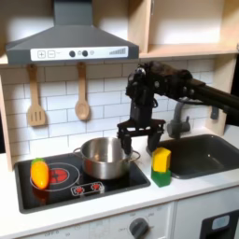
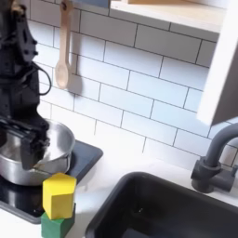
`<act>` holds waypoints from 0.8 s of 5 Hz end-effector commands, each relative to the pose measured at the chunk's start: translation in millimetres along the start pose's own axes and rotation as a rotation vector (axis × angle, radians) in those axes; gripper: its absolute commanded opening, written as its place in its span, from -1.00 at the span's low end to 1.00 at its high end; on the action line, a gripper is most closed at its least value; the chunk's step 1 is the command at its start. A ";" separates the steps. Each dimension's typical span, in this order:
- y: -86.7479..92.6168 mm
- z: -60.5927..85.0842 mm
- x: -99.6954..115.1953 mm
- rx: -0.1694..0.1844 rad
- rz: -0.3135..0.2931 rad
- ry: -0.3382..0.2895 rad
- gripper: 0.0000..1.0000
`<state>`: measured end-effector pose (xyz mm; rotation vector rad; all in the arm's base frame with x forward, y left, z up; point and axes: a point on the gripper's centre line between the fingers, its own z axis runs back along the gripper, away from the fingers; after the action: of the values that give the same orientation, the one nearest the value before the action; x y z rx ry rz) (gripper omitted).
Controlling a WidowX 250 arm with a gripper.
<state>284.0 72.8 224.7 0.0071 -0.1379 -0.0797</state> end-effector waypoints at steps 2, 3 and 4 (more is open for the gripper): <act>-8.0 8.5 -35.1 -0.002 0.029 0.011 1.00; -10.8 9.5 -45.4 -0.007 0.024 0.024 1.00; -12.9 11.3 -50.1 -0.010 0.020 0.027 1.00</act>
<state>232.0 63.8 230.5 0.0005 -0.1130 -0.0628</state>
